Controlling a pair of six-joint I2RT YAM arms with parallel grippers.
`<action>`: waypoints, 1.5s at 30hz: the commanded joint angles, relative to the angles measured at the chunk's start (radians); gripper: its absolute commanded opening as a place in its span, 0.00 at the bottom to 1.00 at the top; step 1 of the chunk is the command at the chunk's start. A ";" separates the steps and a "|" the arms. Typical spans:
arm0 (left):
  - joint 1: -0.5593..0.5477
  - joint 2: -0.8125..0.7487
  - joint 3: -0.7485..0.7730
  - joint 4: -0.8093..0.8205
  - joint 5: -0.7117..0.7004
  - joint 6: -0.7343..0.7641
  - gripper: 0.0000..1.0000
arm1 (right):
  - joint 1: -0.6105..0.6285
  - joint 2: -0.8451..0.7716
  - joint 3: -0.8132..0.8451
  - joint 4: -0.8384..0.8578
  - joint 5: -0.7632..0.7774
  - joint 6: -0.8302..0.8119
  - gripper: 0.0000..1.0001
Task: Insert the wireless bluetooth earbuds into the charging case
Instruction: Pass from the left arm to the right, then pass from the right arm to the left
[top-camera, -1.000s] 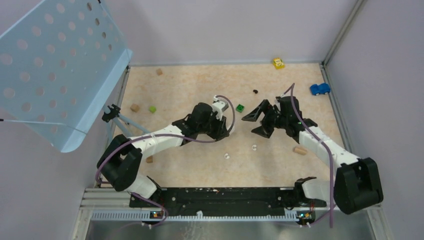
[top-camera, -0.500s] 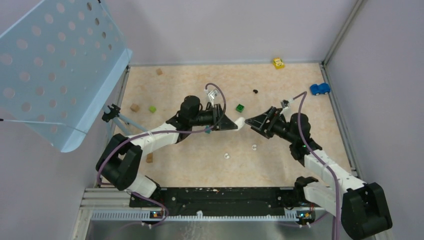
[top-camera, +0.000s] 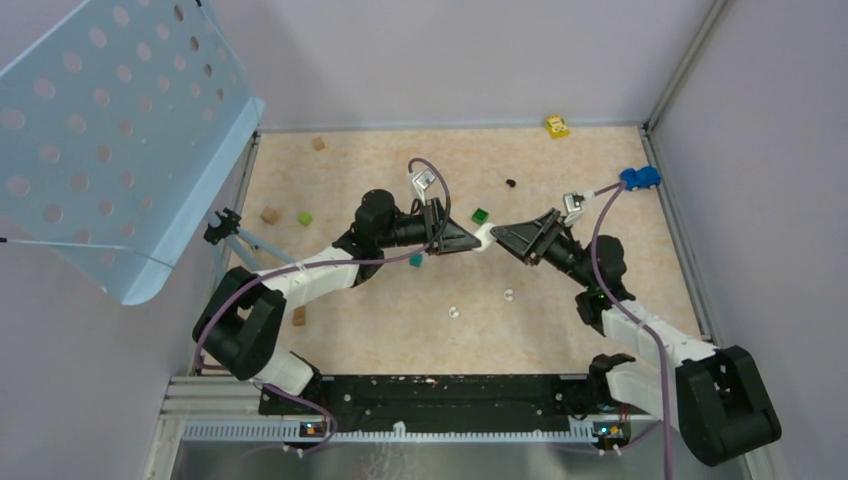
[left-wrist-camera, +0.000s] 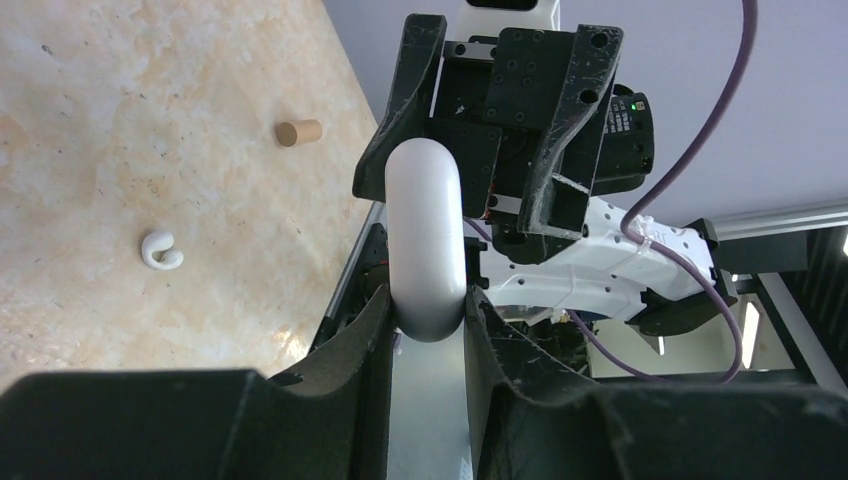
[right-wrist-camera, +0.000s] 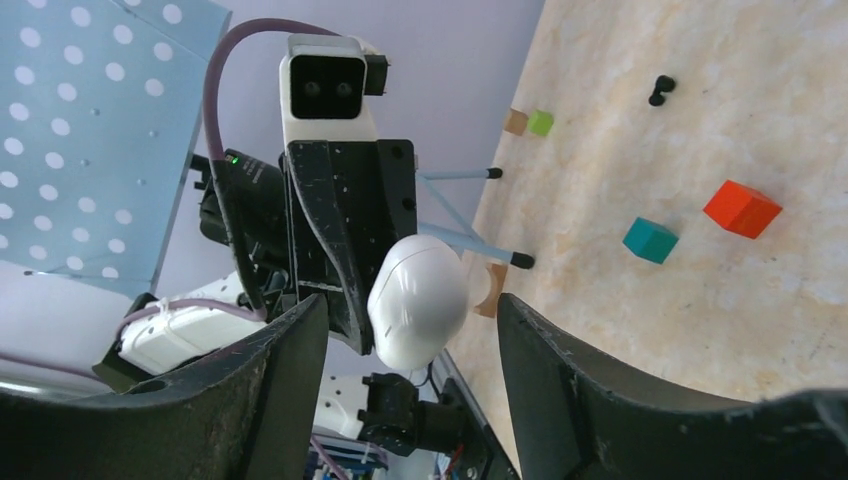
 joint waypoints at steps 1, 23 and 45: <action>0.005 0.012 0.012 0.090 0.016 -0.031 0.00 | 0.018 0.051 0.014 0.171 -0.024 0.044 0.61; 0.005 0.030 -0.001 0.153 0.028 -0.049 0.33 | 0.029 0.203 0.020 0.388 -0.075 0.172 0.00; 0.075 -0.108 0.139 -0.491 0.097 0.460 0.99 | 0.010 0.229 0.289 -0.294 -0.349 -0.405 0.00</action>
